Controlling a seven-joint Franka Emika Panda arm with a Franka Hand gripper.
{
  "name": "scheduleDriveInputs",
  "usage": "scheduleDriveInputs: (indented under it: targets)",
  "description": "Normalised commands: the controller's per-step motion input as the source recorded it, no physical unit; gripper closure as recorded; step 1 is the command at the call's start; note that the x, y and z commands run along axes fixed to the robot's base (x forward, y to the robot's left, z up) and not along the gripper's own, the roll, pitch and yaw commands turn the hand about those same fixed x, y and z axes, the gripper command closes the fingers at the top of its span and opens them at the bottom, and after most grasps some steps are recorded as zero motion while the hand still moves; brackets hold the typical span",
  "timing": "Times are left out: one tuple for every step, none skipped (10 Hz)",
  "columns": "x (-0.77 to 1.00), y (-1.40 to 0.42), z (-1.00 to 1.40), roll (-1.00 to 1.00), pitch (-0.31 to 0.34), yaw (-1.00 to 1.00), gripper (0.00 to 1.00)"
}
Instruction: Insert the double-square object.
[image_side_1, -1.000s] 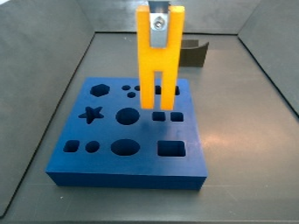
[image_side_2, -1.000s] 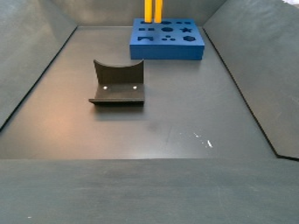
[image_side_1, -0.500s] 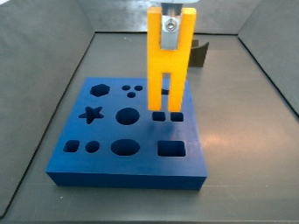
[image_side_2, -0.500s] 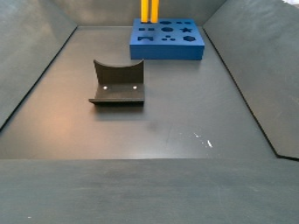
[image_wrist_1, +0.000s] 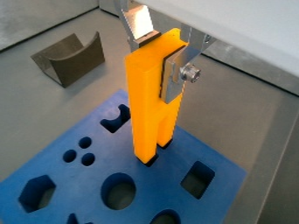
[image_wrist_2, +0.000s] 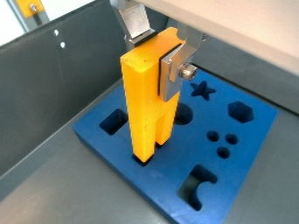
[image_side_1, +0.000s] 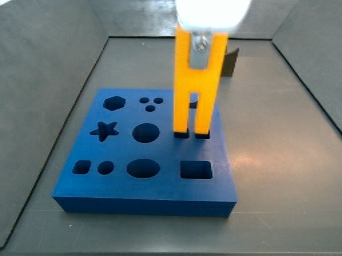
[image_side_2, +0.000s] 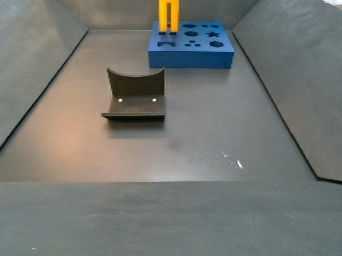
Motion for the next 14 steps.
scheduleDriveInputs:
  targets:
    - [0.33,-0.05,-0.2,0.07,0.071,0.09,1.0]
    - [0.24,-0.01,-0.21,0.08,0.06,0.07,1.0]
    - [0.0,0.0,-0.27,0.08,0.041,0.04,1.0]
    - [-0.19,0.0,-0.14,0.01,0.03,0.0,1.0]
    - [-0.36,0.0,-0.03,-0.01,0.0,0.0,1.0]
    - [-0.32,0.0,-0.02,-0.05,0.0,0.06,1.0]
    - [0.0,0.0,-0.07,-0.06,0.0,0.22,1.0]
    - [0.19,0.02,-0.21,-0.03,0.0,0.32,1.0]
    - [0.22,0.04,-0.33,0.0,0.0,0.37,1.0]
    - [0.26,0.05,-0.44,0.0,0.0,0.42,1.0]
    - [0.17,0.01,-0.49,0.0,0.0,0.38,1.0]
    - [0.0,0.0,-0.54,0.02,0.0,0.26,1.0]
    - [0.0,0.0,-0.55,0.02,0.0,0.2,1.0]
    - [-0.14,0.0,-0.49,0.02,0.0,0.13,1.0]
